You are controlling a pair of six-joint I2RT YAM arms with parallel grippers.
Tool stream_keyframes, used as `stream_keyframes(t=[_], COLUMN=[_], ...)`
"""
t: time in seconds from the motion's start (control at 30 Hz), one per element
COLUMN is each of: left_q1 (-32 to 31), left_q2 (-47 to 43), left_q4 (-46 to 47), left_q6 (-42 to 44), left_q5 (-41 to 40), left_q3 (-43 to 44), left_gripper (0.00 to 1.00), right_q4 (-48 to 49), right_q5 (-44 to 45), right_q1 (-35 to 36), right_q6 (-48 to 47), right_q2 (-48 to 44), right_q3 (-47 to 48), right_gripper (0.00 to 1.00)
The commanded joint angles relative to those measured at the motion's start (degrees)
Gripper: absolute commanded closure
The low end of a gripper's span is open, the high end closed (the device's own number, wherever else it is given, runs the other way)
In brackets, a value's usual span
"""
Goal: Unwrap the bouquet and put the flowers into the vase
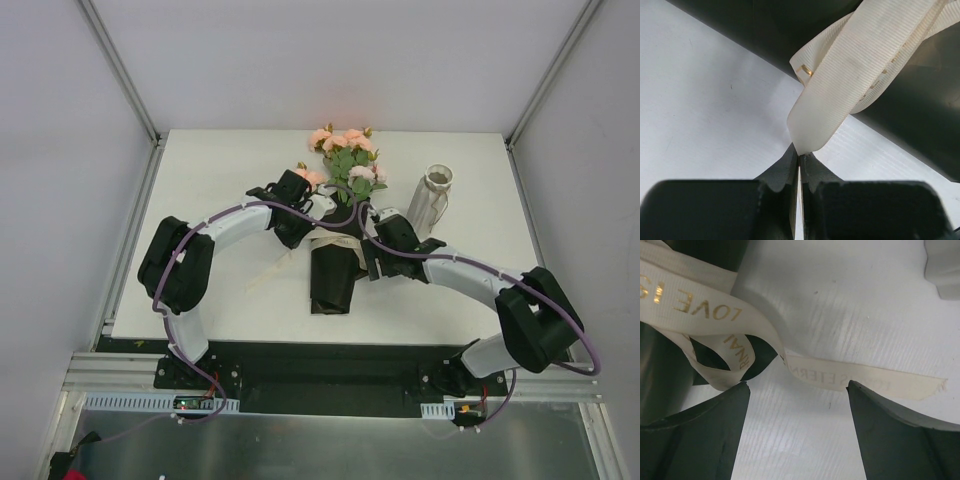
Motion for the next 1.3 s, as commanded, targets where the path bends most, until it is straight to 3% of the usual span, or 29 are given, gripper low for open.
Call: stream_keyframes(t=[0.0,0.17,0.33,0.47,0.73,0.77,0.83,1.1,1.27], left_q1=[0.0,-0.1,-0.1,-0.1,-0.1,-0.1,-0.1,0.3,4.3], left_q2=[-1.9,-1.1,-0.9,-0.7,-1.6,-1.7,-2.1,-2.8,-5.2], left_q4=[-0.6,-0.6,-0.6,-0.6,-0.6,-0.7,-0.6,-0.6,-2.1], left_q6=[0.3,0.4,0.4,0.1,0.0,-0.1,-0.2,-0.3,-2.1], left_q5=[-1.3,-2.1,-2.6,-3.0,-4.5,-5.0,-5.2,-7.5,-8.9], left_q3=[2.0,3.2,3.6,3.6,3.3,3.2,2.9,2.9,4.0], left_gripper=[1.00,1.00,1.00,1.00,1.00,1.00,1.00,1.00,1.00], right_q4=[5.3,8.0,8.6,9.2,8.6,8.4,7.5,3.5,-0.7], right_q5=[-0.8,-3.8,-7.6,-7.4,-5.6,-5.5,-4.7,-1.4,7.8], right_q1=[0.3,0.3,0.3,0.4,0.4,0.4,0.4,0.8,-0.4], right_q6=[-3.9,-6.5,-6.9,-6.9,-4.5,-4.0,-3.1,-0.7,3.5], right_q2=[1.2,3.5,6.6,6.6,1.4,0.8,-1.5,-8.0,-14.2], right_q3=[1.4,1.9,2.5,2.6,0.1,-0.8,-1.5,-2.8,-2.1], right_gripper=[0.17,0.19,0.32,0.54,0.73,0.86,0.99,0.99,0.99])
